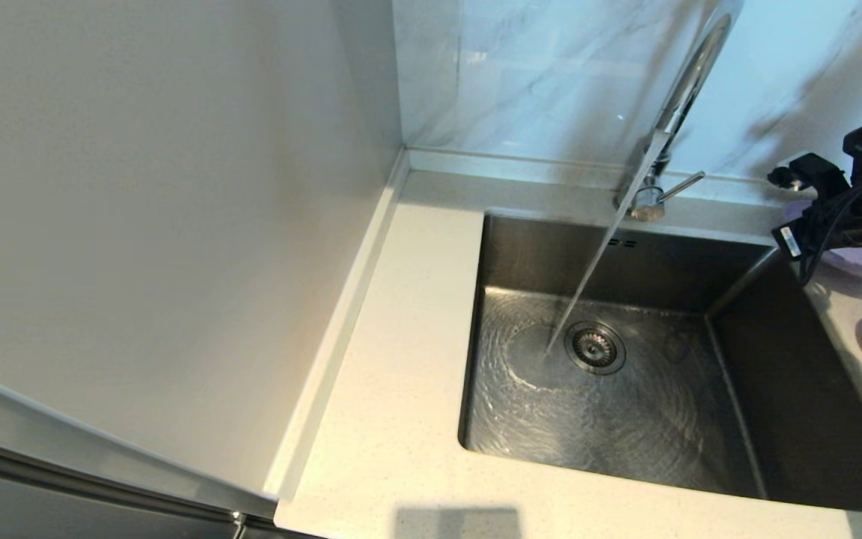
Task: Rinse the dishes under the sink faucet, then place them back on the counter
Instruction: Place the plate on the table
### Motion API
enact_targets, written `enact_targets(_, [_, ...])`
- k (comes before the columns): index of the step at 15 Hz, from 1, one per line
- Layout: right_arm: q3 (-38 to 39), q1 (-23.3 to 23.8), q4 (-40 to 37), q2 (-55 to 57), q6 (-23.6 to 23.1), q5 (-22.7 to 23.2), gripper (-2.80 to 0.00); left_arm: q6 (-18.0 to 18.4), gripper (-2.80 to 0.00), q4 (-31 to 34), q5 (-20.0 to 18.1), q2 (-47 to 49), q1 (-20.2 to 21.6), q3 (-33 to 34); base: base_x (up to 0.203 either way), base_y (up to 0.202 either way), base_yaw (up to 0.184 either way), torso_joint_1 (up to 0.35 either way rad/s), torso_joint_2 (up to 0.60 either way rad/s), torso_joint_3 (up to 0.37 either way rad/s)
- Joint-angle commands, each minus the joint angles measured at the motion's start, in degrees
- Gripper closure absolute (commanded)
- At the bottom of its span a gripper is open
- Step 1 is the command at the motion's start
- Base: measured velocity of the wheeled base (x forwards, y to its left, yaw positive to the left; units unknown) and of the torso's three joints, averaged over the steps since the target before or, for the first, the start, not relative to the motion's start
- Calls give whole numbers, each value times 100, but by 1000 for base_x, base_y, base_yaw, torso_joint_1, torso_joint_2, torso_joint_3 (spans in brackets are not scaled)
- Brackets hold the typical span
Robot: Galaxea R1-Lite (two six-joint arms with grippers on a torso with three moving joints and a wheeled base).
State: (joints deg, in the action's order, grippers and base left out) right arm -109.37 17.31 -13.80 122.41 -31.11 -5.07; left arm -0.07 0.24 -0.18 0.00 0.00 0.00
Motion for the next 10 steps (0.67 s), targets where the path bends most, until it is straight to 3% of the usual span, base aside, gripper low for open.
enact_targets(1, [13, 35, -9, -24, -70, 6, -280, -1, 0, 2, 1, 0, 0, 0, 0, 0, 0, 0, 0, 0])
enact_targets(10, [3, 27, -32, -290, -38, 14, -280, -1, 0, 2, 1, 0, 0, 0, 0, 0, 0, 0, 0, 0])
